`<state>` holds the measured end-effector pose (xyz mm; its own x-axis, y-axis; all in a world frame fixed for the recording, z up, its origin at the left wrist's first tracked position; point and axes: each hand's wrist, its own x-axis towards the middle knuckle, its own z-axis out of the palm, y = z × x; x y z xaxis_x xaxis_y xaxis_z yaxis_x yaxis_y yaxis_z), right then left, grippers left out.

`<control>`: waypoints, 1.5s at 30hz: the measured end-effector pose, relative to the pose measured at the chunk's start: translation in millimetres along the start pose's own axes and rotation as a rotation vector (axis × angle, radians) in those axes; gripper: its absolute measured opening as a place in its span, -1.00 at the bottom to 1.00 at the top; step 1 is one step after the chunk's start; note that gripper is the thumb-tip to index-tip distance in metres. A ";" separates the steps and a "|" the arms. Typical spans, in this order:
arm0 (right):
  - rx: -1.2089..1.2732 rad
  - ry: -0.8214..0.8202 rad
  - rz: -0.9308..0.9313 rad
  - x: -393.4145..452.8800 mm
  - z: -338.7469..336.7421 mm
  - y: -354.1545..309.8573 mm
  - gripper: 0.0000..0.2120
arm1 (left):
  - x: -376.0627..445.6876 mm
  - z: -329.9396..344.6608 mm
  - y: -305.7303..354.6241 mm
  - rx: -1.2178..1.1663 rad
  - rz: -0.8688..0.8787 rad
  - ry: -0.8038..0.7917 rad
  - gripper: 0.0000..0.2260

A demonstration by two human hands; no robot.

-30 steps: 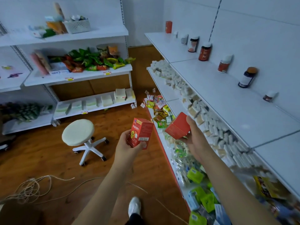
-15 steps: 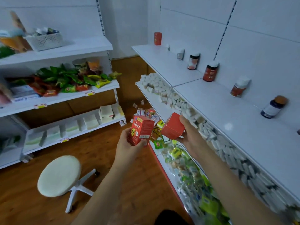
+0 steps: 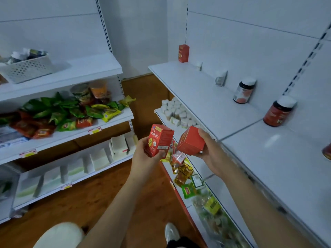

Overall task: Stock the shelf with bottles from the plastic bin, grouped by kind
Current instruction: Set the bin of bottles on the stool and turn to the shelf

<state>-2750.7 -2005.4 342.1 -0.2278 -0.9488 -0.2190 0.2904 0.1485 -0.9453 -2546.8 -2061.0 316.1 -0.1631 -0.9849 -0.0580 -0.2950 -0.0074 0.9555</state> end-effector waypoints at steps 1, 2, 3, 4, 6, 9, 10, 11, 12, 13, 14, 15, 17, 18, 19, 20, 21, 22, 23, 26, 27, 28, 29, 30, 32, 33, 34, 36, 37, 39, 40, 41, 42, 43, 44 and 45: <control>0.017 0.009 0.007 21.1 2.0 -8.4 -0.51 | 23.5 0.7 6.2 0.017 0.008 -0.011 -0.46; 0.034 0.020 0.017 42.0 3.5 -16.3 -0.46 | 46.1 0.6 12.7 0.037 0.020 -0.023 -0.46; 0.049 0.026 0.026 62.8 5.4 -23.8 -0.42 | 68.8 0.1 19.1 0.050 0.034 -0.035 -0.46; 0.059 0.029 0.031 83.1 7.5 -30.6 -0.39 | 91.3 -0.6 24.3 0.054 0.045 -0.046 -0.45; 0.075 0.031 0.039 119.8 12.8 -40.4 -0.42 | 133.0 -3.5 31.2 0.042 0.048 -0.057 -0.45; 0.086 0.045 0.061 169.8 20.4 -43.7 -0.39 | 186.8 -9.0 35.7 0.052 0.047 -0.070 -0.45; 0.080 0.061 0.064 186.3 22.3 -43.5 -0.33 | 203.9 -10.6 35.8 0.058 0.051 -0.073 -0.46; 0.073 0.085 0.065 202.3 24.9 -44.4 -0.27 | 221.5 -11.6 35.9 0.057 0.053 -0.074 -0.47; 0.069 0.110 0.067 217.9 27.8 -46.8 -0.20 | 239.7 -12.6 35.0 0.049 0.052 -0.073 -0.48; 0.067 0.136 0.072 232.9 30.4 -49.7 -0.15 | 258.0 -13.0 34.6 0.038 0.046 -0.075 -0.49; 0.066 0.158 0.073 248.1 33.3 -52.9 -0.14 | 277.1 -13.4 33.5 0.026 0.037 -0.079 -0.50; 0.070 0.186 0.068 263.4 36.5 -56.8 -0.18 | 296.4 -13.7 32.3 0.010 0.031 -0.089 -0.50; 0.100 0.254 0.050 294.6 43.3 -63.6 -0.34 | 335.7 -14.6 29.5 -0.025 0.030 -0.124 -0.52; 0.112 0.295 0.040 310.6 46.9 -67.1 -0.42 | 355.0 -15.2 28.6 -0.036 0.035 -0.145 -0.52; 0.117 0.335 0.032 325.9 50.5 -70.9 -0.48 | 374.0 -16.3 28.9 -0.042 0.041 -0.166 -0.53; 0.109 0.371 0.018 340.3 54.2 -74.7 -0.50 | 392.6 -17.9 30.2 -0.048 0.047 -0.189 -0.54; 0.088 0.403 -0.004 354.4 57.7 -78.0 -0.52 | 410.1 -19.5 33.4 -0.056 0.053 -0.215 -0.54; 0.055 0.428 -0.025 368.2 60.9 -81.5 -0.54 | 428.2 -20.9 36.3 -0.066 0.057 -0.243 -0.55; 0.012 0.455 -0.039 380.4 64.0 -85.2 -0.59 | 445.3 -22.2 39.5 -0.076 0.061 -0.272 -0.54; -0.117 0.535 -0.060 411.9 67.9 -96.7 -0.68 | 491.0 -22.1 50.7 -0.076 0.081 -0.353 -0.51; -0.155 0.562 -0.060 421.4 66.2 -99.8 -0.67 | 504.4 -20.4 53.5 -0.074 0.095 -0.380 -0.50; -0.193 0.590 -0.054 430.9 64.1 -102.3 -0.66 | 516.9 -17.7 55.5 -0.077 0.111 -0.404 -0.49; -0.227 0.614 -0.048 439.0 62.8 -104.3 -0.65 | 528.0 -14.8 57.0 -0.083 0.127 -0.424 -0.48; -0.256 0.639 -0.035 446.5 61.3 -105.5 -0.64 | 537.6 -11.8 57.8 -0.090 0.138 -0.441 -0.46; -0.295 0.711 -0.012 460.0 58.3 -111.5 -0.60 | 555.7 -2.2 59.3 -0.101 0.159 -0.479 -0.41; -0.329 0.746 -0.003 461.2 57.8 -115.7 -0.58 | 560.0 0.7 58.9 -0.105 0.166 -0.487 -0.39; -0.341 0.795 -0.008 462.1 55.6 -120.1 -0.53 | 566.8 5.4 58.8 -0.108 0.170 -0.503 -0.37; -0.291 0.895 -0.028 461.2 48.4 -121.2 -0.29 | 580.4 16.1 60.2 -0.102 0.179 -0.541 -0.37; -0.283 0.921 -0.039 457.4 49.1 -117.4 -0.16 | 587.0 21.8 61.9 -0.099 0.186 -0.554 -0.38; -0.364 0.931 -0.059 454.2 57.5 -99.2 -0.03 | 601.3 34.7 65.2 -0.090 0.205 -0.558 -0.41; -0.422 0.938 -0.072 458.5 62.8 -88.7 0.01 | 608.9 41.8 65.8 -0.082 0.209 -0.553 -0.42; -0.475 0.968 -0.096 466.6 66.0 -80.4 0.00 | 616.3 49.0 66.2 -0.075 0.213 -0.553 -0.42; -0.522 1.015 -0.130 477.1 67.0 -74.5 -0.05 | 623.8 56.2 66.0 -0.063 0.219 -0.561 -0.42; -0.571 1.063 -0.158 488.8 65.7 -71.6 -0.13 | 630.7 62.8 66.2 -0.043 0.228 -0.573 -0.42; -0.600 1.094 -0.178 501.0 64.3 -74.4 -0.21 | 638.2 69.1 66.9 -0.021 0.245 -0.582 -0.41; -0.605 1.110 -0.186 514.4 60.8 -79.7 -0.25 | 646.6 74.6 68.8 -0.001 0.267 -0.585 -0.40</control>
<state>-2834.5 -2522.3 319.5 -0.9551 -0.2707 0.1207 -0.2299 0.4198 -0.8780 -2742.8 -2685.4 322.8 -0.7175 -0.6958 0.0334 -0.1729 0.2244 0.9590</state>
